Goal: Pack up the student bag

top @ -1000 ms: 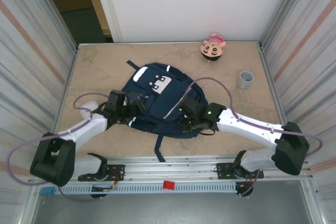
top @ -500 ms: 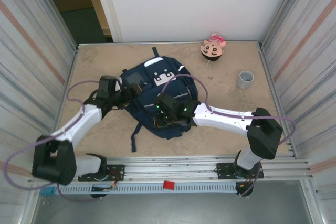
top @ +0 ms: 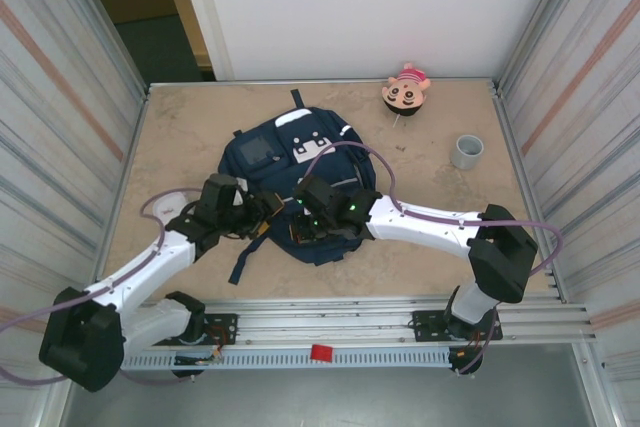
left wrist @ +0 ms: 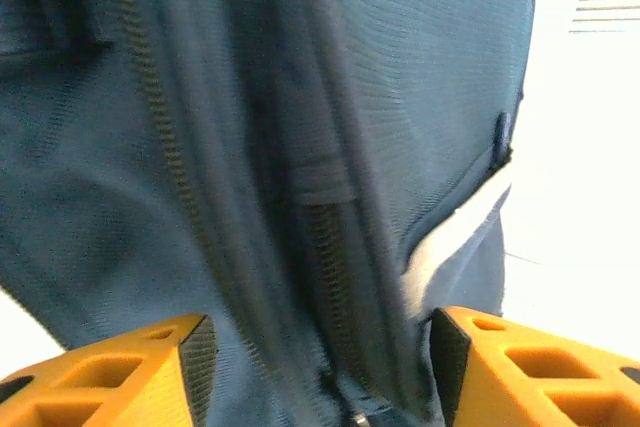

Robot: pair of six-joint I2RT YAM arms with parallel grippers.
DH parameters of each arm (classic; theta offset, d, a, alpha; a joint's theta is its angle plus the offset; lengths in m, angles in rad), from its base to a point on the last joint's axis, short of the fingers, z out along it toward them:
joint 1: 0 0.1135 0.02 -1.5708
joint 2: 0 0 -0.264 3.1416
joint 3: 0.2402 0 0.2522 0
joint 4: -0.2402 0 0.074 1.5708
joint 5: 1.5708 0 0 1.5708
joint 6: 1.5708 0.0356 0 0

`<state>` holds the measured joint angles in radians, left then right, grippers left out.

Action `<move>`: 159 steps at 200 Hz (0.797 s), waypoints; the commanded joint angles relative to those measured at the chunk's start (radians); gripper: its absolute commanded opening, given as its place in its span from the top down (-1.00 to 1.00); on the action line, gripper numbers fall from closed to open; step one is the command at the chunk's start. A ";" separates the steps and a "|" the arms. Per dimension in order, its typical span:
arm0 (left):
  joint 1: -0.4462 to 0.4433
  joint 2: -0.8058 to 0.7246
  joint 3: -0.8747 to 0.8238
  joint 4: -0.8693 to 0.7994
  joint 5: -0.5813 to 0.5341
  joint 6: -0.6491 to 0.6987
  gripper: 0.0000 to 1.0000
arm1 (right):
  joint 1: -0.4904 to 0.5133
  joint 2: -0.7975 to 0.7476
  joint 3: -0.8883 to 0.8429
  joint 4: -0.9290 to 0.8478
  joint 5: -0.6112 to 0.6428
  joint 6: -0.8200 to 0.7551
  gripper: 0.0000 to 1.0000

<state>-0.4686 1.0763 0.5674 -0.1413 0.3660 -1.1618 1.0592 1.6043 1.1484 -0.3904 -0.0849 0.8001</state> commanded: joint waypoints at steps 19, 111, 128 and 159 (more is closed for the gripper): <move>-0.005 0.040 0.054 -0.029 -0.061 0.024 0.58 | -0.020 -0.016 0.017 -0.043 -0.005 -0.021 1.00; 0.219 -0.020 0.060 -0.196 0.042 0.269 1.00 | -0.241 -0.159 -0.072 -0.342 0.143 -0.103 1.00; 0.225 -0.021 0.073 -0.229 0.047 0.310 1.00 | -0.281 -0.166 -0.095 -0.270 0.073 -0.151 1.00; 0.220 -0.066 0.111 -0.289 0.039 0.387 0.35 | -0.287 -0.195 -0.115 -0.132 -0.069 -0.183 1.00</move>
<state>-0.2672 1.0710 0.6285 -0.3363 0.4606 -0.8814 0.7891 1.4673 1.0538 -0.5781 -0.0822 0.6708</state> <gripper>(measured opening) 0.163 0.049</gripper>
